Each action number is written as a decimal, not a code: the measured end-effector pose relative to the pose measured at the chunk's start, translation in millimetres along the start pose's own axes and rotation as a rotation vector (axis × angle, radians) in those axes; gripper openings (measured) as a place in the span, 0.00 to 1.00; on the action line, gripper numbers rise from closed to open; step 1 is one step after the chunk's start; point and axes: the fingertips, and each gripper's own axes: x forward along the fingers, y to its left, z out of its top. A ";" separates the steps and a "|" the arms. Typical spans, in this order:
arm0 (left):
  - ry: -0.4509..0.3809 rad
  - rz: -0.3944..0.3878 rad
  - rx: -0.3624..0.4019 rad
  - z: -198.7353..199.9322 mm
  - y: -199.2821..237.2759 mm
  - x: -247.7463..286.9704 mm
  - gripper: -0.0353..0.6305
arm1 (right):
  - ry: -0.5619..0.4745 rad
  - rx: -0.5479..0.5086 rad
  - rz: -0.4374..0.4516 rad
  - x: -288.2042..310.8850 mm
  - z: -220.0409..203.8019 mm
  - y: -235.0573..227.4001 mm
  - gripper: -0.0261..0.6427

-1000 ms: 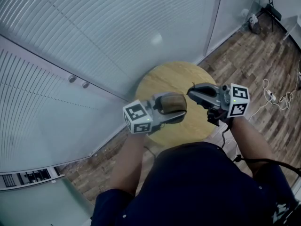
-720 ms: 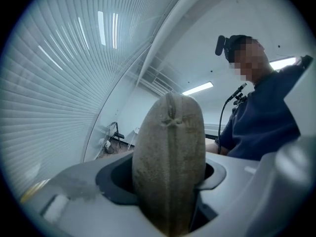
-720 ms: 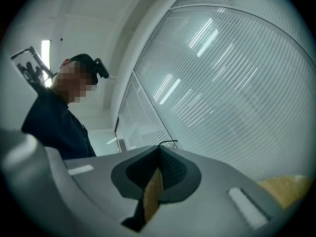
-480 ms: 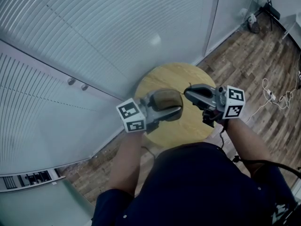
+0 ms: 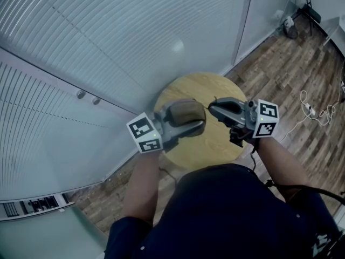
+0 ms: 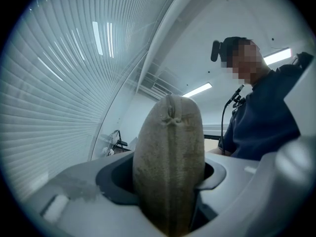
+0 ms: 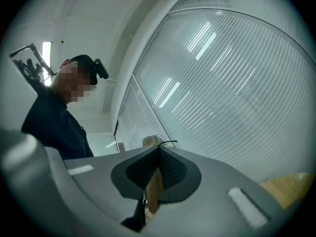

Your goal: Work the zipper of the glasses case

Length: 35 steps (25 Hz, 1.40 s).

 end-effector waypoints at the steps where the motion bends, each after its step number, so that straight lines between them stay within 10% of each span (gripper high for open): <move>1: -0.003 -0.001 0.002 1.6 0.0 -0.2 0.50 | -0.004 0.004 0.001 0.1 -0.3 0.2 0.05; 17: -0.222 -0.005 -0.065 54.9 15.4 -19.0 0.50 | 0.084 -0.014 -0.042 -4.1 -34.7 -7.3 0.05; 35: -0.253 0.073 -0.080 80.8 22.8 -8.7 0.50 | 0.193 -0.155 -0.061 11.1 -67.3 0.6 0.05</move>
